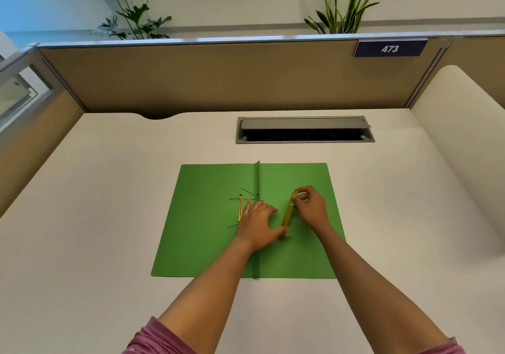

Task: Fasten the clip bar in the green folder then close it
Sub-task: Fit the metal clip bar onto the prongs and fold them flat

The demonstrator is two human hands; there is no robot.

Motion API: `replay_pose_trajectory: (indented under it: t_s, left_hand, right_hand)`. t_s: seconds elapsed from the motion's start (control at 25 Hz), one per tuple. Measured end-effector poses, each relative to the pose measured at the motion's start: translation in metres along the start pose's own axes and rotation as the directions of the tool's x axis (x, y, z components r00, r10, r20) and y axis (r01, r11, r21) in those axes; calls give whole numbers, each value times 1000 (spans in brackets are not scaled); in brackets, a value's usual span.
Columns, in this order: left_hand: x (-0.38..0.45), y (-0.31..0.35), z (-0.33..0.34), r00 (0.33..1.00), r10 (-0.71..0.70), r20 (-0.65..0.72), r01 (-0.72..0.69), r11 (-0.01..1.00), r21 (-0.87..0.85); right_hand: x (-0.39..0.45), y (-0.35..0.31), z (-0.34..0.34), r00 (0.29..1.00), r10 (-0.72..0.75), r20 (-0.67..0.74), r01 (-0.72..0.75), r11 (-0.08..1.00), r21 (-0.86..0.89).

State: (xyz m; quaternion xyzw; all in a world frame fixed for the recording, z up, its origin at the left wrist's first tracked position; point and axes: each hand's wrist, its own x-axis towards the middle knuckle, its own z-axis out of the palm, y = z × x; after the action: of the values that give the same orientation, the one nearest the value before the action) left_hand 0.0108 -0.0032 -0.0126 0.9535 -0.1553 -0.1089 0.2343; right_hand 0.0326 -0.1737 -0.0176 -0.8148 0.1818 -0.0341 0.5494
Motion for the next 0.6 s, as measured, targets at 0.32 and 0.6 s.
replay_pose_trajectory:
  t_s: [0.32, 0.6]
  left_hand:
    - [22, -43, -45, 871, -492, 21, 322, 537, -779]
    - [20, -74, -36, 863, -410, 296, 410, 224, -884]
  right_hand:
    - [14, -51, 37, 992, -35, 121, 17, 990, 143]
    - [16, -74, 81, 961, -79, 264, 54, 993, 101]
